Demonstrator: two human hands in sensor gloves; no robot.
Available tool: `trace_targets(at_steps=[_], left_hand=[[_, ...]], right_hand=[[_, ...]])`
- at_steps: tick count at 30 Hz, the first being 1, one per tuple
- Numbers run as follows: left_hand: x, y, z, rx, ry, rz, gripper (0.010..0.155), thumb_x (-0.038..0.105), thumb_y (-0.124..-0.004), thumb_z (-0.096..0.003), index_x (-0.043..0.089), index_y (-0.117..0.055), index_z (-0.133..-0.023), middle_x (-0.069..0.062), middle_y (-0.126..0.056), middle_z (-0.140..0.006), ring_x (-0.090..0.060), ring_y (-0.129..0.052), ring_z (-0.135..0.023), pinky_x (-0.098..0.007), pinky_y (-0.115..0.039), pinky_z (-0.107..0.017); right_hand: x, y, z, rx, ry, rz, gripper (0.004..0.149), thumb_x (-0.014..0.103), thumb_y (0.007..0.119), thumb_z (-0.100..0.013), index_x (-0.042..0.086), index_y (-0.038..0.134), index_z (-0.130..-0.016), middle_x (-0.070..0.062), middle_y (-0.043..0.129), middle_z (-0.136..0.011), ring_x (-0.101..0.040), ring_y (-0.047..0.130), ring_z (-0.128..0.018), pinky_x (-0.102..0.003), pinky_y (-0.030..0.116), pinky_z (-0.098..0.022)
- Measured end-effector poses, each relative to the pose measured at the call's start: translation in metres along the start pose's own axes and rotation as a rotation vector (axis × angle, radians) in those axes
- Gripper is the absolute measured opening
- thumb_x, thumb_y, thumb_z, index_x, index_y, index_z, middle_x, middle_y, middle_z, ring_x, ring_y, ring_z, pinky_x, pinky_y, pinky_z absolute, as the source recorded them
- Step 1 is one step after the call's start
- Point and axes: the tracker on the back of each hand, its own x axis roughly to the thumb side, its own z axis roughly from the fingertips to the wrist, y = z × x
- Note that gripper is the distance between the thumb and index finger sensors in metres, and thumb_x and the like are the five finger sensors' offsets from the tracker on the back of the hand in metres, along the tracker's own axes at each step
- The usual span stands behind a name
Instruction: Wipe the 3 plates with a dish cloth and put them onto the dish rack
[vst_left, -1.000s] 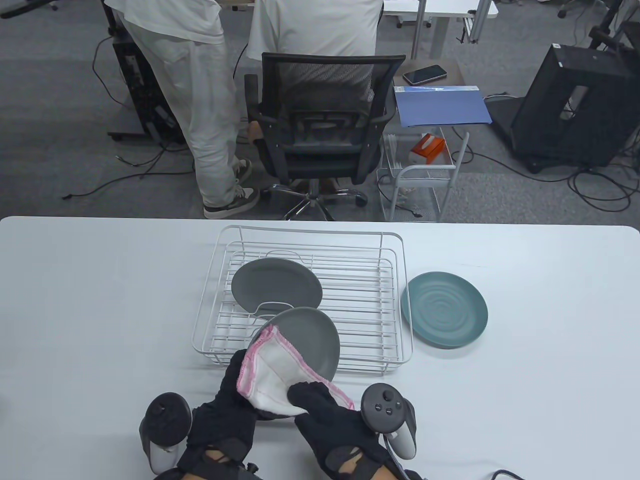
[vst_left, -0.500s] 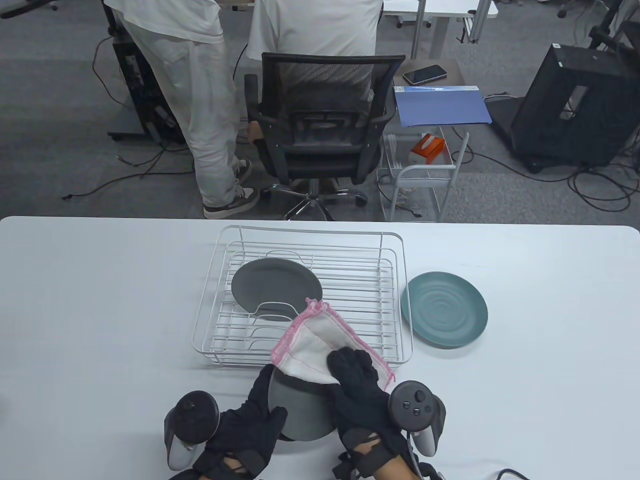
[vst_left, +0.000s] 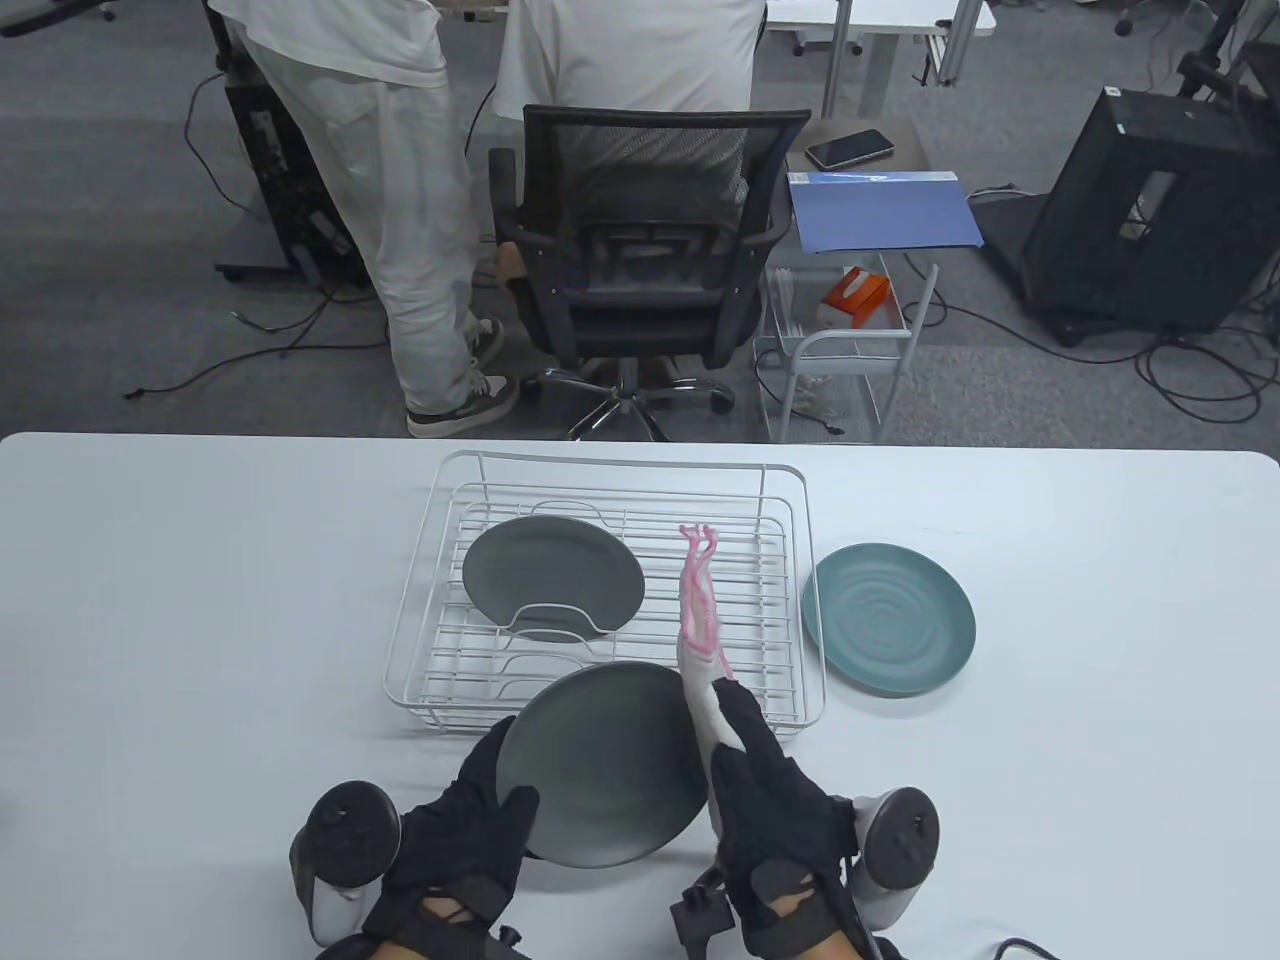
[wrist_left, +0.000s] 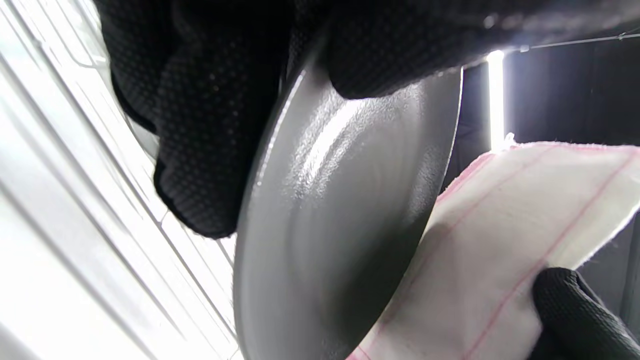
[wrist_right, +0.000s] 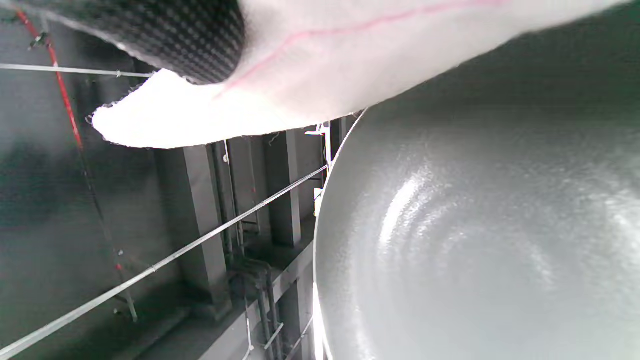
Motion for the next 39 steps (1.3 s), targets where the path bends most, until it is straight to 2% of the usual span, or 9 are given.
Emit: trace_targets(at_steps=[8, 14, 21, 27, 31, 39], left_hand=[[0.0, 0.012, 0.003, 0.129, -0.004, -0.069, 0.056, 0.027, -0.082, -0.052, 0.033, -0.06, -0.103, -0.009, -0.091, -0.092, -0.032, -0.116, -0.044, -0.052, -0.084, -0.055], [0.012, 0.034, -0.004, 0.176, -0.031, -0.148, 0.054, 0.028, -0.084, -0.0508, 0.037, -0.066, -0.101, -0.011, -0.097, -0.086, -0.032, -0.116, -0.045, -0.052, -0.084, -0.055], [0.048, 0.074, -0.033, 0.219, -0.056, -0.368, 0.051, 0.03, -0.083, -0.051, 0.04, -0.07, -0.1, -0.008, -0.098, -0.085, -0.032, -0.115, -0.051, -0.053, -0.082, -0.058], [0.079, 0.107, -0.076, 0.295, -0.07, -0.522, 0.049, 0.03, -0.084, -0.0506, 0.041, -0.073, -0.097, -0.006, -0.098, -0.086, -0.034, -0.113, -0.058, -0.054, -0.079, -0.06], [0.086, 0.108, -0.105, 0.302, -0.059, -0.653, 0.048, 0.029, -0.084, -0.0503, 0.042, -0.076, -0.095, -0.006, -0.098, -0.087, -0.035, -0.11, -0.065, -0.056, -0.077, -0.062], [0.069, 0.079, -0.156, 0.243, -0.029, -0.861, 0.046, 0.028, -0.085, -0.0497, 0.043, -0.078, -0.093, -0.004, -0.096, -0.089, -0.035, -0.107, -0.071, -0.057, -0.073, -0.065]], right_hand=[[-0.001, 0.001, 0.001, -0.012, 0.019, -0.042, 0.056, 0.039, 0.072, -0.049, 0.008, 0.066, -0.096, -0.021, 0.06, -0.096, -0.046, 0.046, -0.088, -0.064, 0.043, -0.062], [-0.004, -0.004, 0.0, -0.043, 0.041, -0.065, 0.056, 0.039, 0.071, -0.05, 0.007, 0.066, -0.096, -0.022, 0.061, -0.096, -0.047, 0.048, -0.087, -0.064, 0.044, -0.062], [-0.01, -0.005, 0.001, -0.057, 0.066, -0.074, 0.056, 0.038, 0.071, -0.05, 0.007, 0.065, -0.095, -0.023, 0.061, -0.095, -0.047, 0.048, -0.087, -0.064, 0.044, -0.062], [-0.016, -0.009, 0.0, -0.091, 0.088, -0.086, 0.056, 0.038, 0.071, -0.05, 0.007, 0.065, -0.095, -0.023, 0.061, -0.095, -0.048, 0.049, -0.087, -0.064, 0.044, -0.062], [-0.017, -0.01, 0.0, -0.1, 0.1, -0.105, 0.056, 0.038, 0.071, -0.05, 0.007, 0.065, -0.095, -0.023, 0.061, -0.095, -0.048, 0.049, -0.087, -0.064, 0.044, -0.062], [-0.017, -0.01, 0.0, -0.096, 0.104, -0.098, 0.056, 0.038, 0.071, -0.05, 0.007, 0.065, -0.096, -0.024, 0.061, -0.095, -0.048, 0.049, -0.087, -0.064, 0.044, -0.062]])
